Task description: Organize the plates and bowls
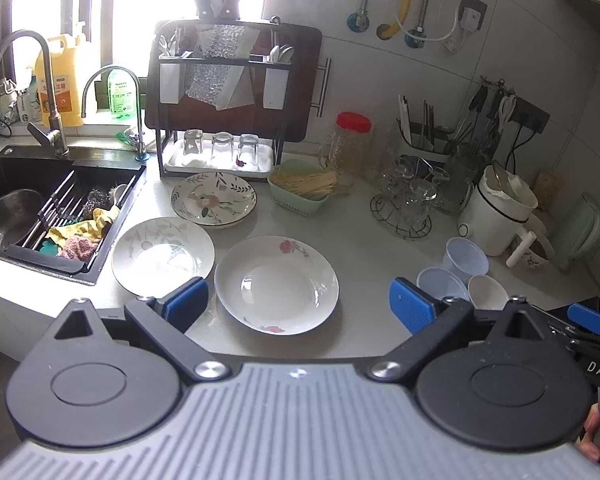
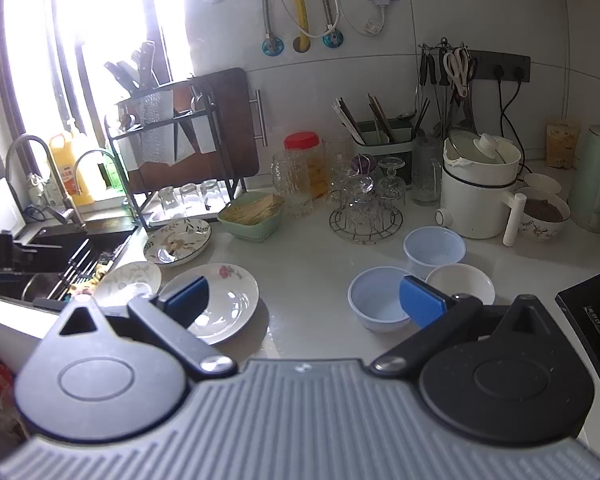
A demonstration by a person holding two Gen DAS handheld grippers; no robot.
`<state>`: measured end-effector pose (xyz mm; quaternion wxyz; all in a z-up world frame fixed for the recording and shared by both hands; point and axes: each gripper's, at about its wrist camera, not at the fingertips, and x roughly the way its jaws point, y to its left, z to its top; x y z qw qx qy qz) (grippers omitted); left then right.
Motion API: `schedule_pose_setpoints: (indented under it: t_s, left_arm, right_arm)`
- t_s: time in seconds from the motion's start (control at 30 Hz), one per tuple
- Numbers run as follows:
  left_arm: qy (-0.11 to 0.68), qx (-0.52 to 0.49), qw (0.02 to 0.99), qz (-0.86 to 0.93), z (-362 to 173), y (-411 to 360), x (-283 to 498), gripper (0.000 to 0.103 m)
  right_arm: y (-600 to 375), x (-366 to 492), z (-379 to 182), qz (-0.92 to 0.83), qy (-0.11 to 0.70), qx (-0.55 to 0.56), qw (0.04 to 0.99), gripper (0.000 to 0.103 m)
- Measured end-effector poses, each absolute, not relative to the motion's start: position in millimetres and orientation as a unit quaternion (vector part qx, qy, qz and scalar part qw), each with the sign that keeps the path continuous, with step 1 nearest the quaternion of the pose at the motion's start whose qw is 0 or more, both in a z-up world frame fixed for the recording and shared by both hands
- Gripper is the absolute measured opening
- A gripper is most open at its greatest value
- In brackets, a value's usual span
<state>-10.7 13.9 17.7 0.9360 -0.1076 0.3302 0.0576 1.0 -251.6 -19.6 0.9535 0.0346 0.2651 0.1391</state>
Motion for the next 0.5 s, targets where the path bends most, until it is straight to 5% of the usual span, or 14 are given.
schedule_pose_setpoints:
  t_s: [0.5]
  left_arm:
    - [0.339,-0.117,0.931,0.065,11.5,16.2,-14.4,0.099]
  right_arm:
    - [-255.8,-1.1,-28.2,0.136,0.266,0.035,0.954,0.103]
